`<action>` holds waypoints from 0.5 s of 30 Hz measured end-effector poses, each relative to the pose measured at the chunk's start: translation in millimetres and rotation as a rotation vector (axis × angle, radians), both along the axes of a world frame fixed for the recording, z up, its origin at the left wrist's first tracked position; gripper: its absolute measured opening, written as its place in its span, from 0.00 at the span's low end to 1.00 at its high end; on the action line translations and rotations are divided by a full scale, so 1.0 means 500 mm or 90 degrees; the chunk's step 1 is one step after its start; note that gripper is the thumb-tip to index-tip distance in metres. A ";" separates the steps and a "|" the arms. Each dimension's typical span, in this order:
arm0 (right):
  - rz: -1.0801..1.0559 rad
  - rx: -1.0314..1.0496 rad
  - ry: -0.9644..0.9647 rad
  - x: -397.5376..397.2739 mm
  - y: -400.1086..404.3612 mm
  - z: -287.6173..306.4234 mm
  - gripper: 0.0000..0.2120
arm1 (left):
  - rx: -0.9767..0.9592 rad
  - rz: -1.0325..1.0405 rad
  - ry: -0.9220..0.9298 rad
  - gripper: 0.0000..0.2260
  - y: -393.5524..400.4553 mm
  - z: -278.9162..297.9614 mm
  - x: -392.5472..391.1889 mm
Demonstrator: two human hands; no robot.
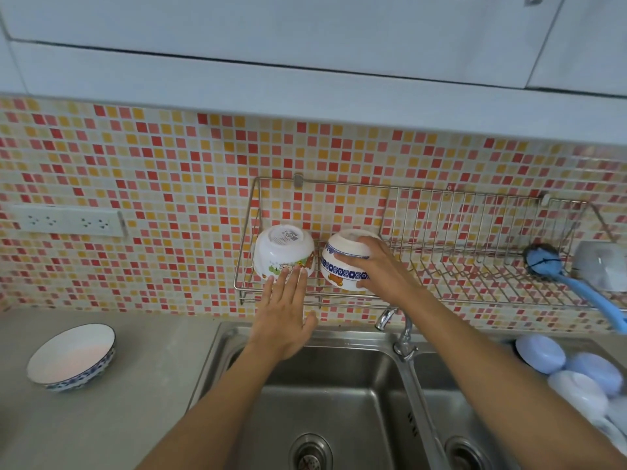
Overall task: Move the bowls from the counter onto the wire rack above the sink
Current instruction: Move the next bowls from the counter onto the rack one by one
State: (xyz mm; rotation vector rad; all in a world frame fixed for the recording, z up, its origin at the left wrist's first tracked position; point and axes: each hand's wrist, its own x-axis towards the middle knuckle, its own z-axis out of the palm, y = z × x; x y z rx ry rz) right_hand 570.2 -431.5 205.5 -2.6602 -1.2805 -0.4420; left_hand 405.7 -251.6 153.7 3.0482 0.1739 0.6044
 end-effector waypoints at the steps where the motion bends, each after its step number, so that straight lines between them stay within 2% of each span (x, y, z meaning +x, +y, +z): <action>1: -0.001 0.001 0.004 -0.002 -0.001 0.001 0.40 | -0.003 0.001 -0.006 0.32 0.001 -0.003 0.001; 15: 0.010 0.057 0.087 0.002 -0.005 -0.012 0.36 | -0.058 -0.001 -0.027 0.29 -0.007 0.008 0.019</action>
